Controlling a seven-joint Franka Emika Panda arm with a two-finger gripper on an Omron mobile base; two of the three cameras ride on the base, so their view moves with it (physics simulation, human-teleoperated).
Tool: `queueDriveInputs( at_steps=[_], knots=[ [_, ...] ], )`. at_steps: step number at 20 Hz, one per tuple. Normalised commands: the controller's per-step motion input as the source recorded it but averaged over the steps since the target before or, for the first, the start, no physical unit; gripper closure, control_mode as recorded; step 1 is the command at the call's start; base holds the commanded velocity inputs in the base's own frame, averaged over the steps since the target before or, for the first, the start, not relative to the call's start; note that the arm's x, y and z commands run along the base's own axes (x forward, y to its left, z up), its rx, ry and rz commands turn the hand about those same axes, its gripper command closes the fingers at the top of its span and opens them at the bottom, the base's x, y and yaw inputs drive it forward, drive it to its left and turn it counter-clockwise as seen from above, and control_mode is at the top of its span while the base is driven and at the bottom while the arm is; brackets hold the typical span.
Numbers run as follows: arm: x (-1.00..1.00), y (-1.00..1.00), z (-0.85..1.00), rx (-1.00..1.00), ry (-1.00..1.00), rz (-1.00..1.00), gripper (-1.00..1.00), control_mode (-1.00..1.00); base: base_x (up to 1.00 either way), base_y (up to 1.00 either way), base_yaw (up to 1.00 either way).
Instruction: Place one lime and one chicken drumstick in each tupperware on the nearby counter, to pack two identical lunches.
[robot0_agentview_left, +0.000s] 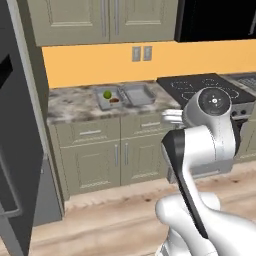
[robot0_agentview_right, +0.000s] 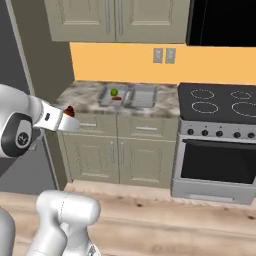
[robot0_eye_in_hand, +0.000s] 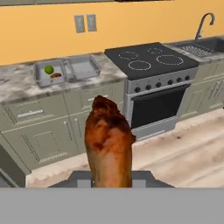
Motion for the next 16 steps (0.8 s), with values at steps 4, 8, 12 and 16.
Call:
queueDriveInputs(
  at_steps=[4,8,12,16],
  knots=[
    [0.00,0.00,0.00,0.00,0.00,0.00,1.00,1.00,1.00,-0.37,0.00],
    [0.00,0.00,0.00,0.00,0.00,0.00,1.00,1.00,1.00,-0.39,0.00],
    [0.00,0.00,0.00,0.00,0.00,0.00,1.00,1.00,1.00,-0.26,0.00],
    [0.00,0.00,0.00,0.00,0.00,0.00,1.00,1.00,0.91,-0.14,0.02]
  ],
)
